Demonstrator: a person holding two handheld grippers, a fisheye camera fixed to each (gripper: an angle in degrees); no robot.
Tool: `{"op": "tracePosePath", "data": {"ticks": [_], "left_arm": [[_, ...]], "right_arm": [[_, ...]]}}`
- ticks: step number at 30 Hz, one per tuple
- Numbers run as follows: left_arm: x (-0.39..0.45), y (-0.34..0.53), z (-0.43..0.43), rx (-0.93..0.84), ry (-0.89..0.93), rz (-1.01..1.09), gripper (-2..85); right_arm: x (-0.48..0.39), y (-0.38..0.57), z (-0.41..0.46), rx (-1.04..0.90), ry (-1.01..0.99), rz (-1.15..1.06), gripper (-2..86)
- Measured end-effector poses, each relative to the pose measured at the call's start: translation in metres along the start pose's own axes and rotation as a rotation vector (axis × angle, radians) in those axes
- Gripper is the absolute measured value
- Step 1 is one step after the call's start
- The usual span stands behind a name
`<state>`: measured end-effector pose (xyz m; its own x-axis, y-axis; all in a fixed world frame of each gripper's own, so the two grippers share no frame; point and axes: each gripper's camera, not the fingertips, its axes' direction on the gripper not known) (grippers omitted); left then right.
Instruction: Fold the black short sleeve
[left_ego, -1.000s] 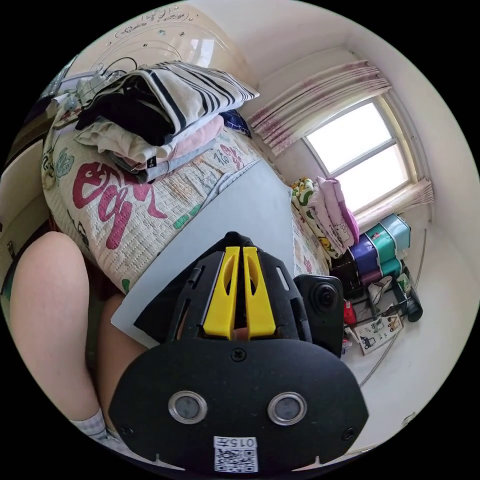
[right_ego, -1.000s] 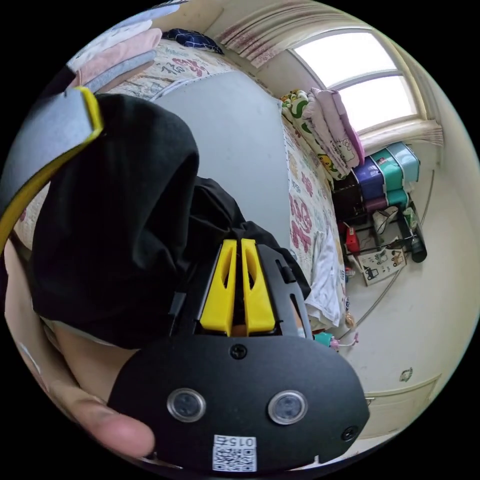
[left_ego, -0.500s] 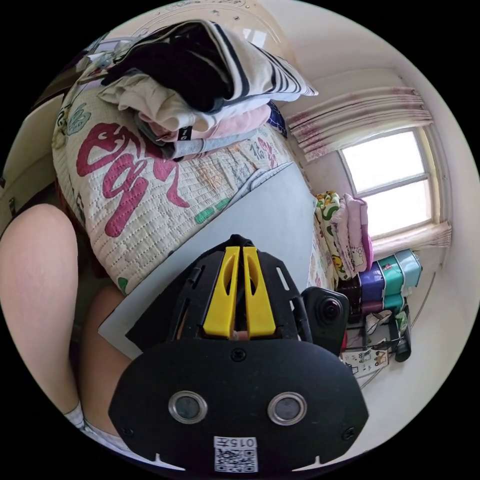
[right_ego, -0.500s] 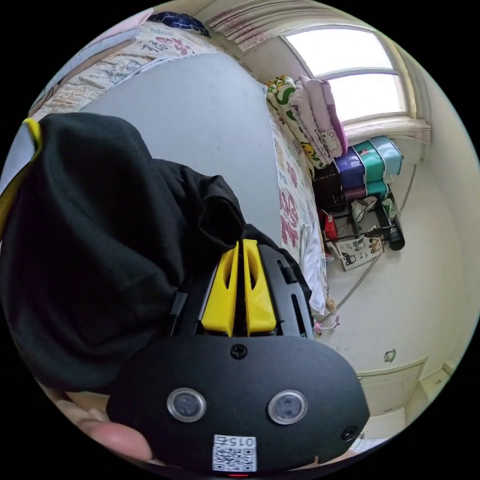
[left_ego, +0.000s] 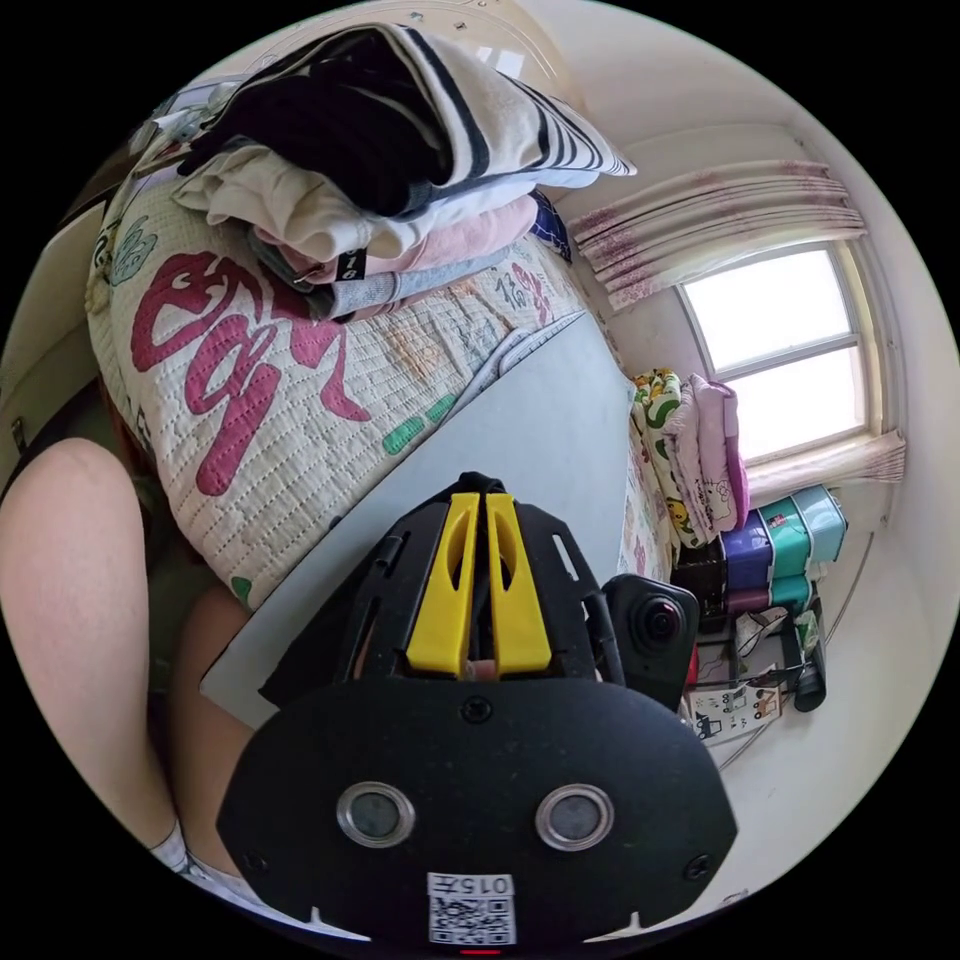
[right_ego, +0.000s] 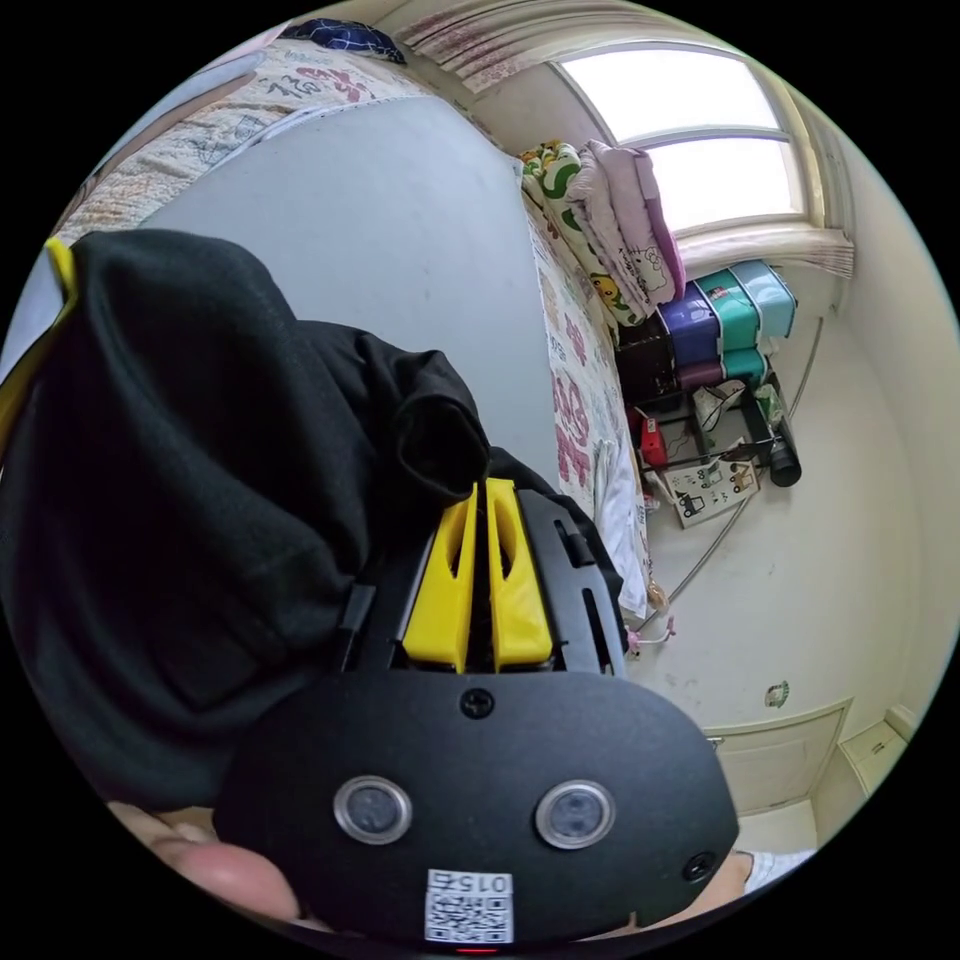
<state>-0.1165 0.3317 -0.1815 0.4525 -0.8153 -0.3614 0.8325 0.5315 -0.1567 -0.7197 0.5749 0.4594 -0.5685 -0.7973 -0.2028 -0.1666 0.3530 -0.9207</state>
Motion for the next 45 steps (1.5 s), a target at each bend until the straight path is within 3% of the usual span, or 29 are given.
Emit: {"op": "tracePosePath", "data": {"ticks": [22,45], "left_arm": [[0.023,-0.011,0.032,-0.100,-0.012,0.093,-0.5],[-0.004,-0.018,0.057,-0.150,0.068,0.090,-0.4]], "right_arm": [[0.008,0.005,0.016,-0.022,-0.083,0.097,0.4],[-0.006,0.024,0.029,-0.015,0.054,0.099,0.5]]}}
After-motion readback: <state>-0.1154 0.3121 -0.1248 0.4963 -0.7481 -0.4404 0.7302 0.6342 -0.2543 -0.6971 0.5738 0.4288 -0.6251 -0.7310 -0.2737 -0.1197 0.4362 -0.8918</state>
